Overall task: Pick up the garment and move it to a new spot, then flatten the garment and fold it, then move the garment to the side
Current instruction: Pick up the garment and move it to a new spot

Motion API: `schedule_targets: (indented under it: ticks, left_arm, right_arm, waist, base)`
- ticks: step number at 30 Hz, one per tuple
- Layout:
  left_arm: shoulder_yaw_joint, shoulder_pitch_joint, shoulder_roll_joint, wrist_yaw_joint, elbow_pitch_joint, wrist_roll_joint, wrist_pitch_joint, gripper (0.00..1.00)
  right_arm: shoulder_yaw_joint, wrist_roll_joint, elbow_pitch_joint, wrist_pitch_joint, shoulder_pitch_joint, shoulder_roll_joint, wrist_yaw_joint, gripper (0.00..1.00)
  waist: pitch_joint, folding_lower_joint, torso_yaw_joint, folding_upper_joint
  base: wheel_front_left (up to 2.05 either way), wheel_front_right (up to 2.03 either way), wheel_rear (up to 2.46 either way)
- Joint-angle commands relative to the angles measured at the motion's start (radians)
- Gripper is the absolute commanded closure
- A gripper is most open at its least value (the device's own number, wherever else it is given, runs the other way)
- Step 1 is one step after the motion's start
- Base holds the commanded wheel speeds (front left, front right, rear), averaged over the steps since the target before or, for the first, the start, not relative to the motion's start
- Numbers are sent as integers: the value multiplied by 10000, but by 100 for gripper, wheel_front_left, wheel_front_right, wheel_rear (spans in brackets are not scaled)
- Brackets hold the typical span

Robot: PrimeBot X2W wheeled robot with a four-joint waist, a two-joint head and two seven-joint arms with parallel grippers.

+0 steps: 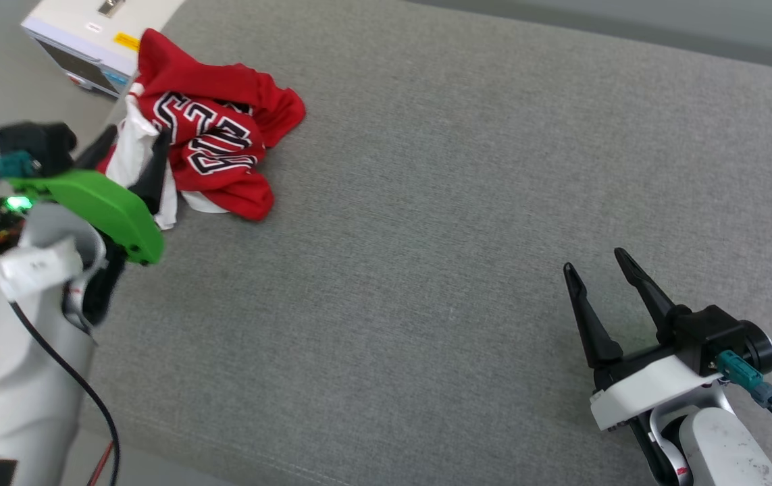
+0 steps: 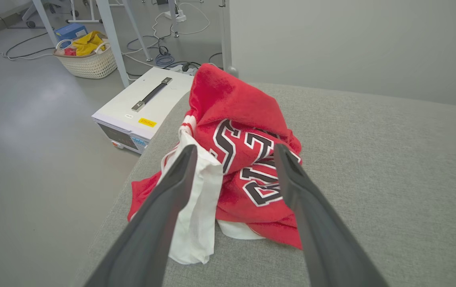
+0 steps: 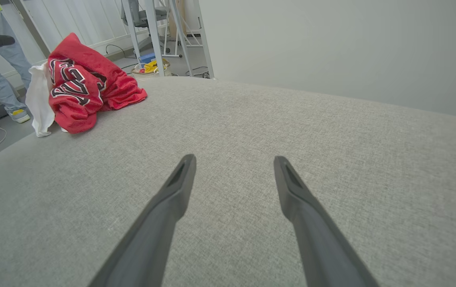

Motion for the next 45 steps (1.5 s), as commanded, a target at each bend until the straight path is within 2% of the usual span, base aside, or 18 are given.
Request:
schedule_targets:
  ticks: [1, 6, 11, 14, 21, 22, 23, 24, 30, 36, 45]
  left_arm:
    - [-76, -464, 324, -24, 93, -342, 380, 0]
    - [-632, -1743, 1627, -25, 649, -1132, 2316, 0]
    - [-1140, -2403, 2316, -26, 1340, -1714, 3785, 0]
    - [-1271, -2612, 2512, -26, 1708, -1931, 4171, 0]
    - [-1614, -2775, 2523, -26, 2325, -2388, 4507, 0]
    - [-1685, -2740, 2515, -26, 2382, -2464, 4577, 9]
    - [-1787, -2697, 2520, -26, 2399, -2556, 4644, 65]
    - [-1847, -2676, 2536, -26, 2398, -2616, 4644, 100]
    - [-1904, -2663, 2654, -26, 2438, -2583, 3630, 100]
    - [-1957, -2385, 2934, -26, 2094, -2316, 2329, 100]
    - [-2333, -2204, 3256, -3, 533, -1593, 1452, 100]
  right_arm:
    - [15, -80, -39, -49, -193, -44, -7, 0]
    - [128, -95, -97, -49, -422, -57, -7, 0]
    - [141, -102, -108, -49, -556, -38, -7, 0]
    - [178, -103, -99, -49, -594, -42, -7, 0]
    - [-7, -373, -153, -49, -636, -83, -7, 0]
    - [-14, -391, -160, -49, -627, -68, -7, 0]
    - [-33, -407, -165, -49, -609, -51, -7, 0]
    - [-50, -416, -169, -49, -593, -41, -7, 0]
    - [-63, -463, -82, -49, -477, 16, -7, 0]
    - [-59, -289, 139, -49, -323, 217, -7, 0]
    - [-349, -146, 333, -49, 219, 538, -7, 0]
  waist:
    - [963, -1, -892, 0]
    - [1475, -1, -1342, 0]
    - [1840, -1, -1677, 0]
    - [1982, -1, -1823, 0]
    - [2120, -1, -1987, 0]
    - [2107, -1, -1999, 0]
    - [2090, -1, -2002, 0]
    - [2079, -1, -1996, 0]
    - [1734, -1, -1862, 0]
    - [814, -1, -1853, 0]
    - [-829, -1, -1880, 0]
  base:
    - [0, 0, 0]
    - [0, 0, 0]
    - [0, 0, 0]
    - [0, 0, 0]
    - [0, 0, 0]
    - [0, 0, 0]
    - [0, 0, 0]
    - [0, 0, 0]
    - [0, 0, 0]
    - [0, 0, 0]
    - [0, 0, 0]
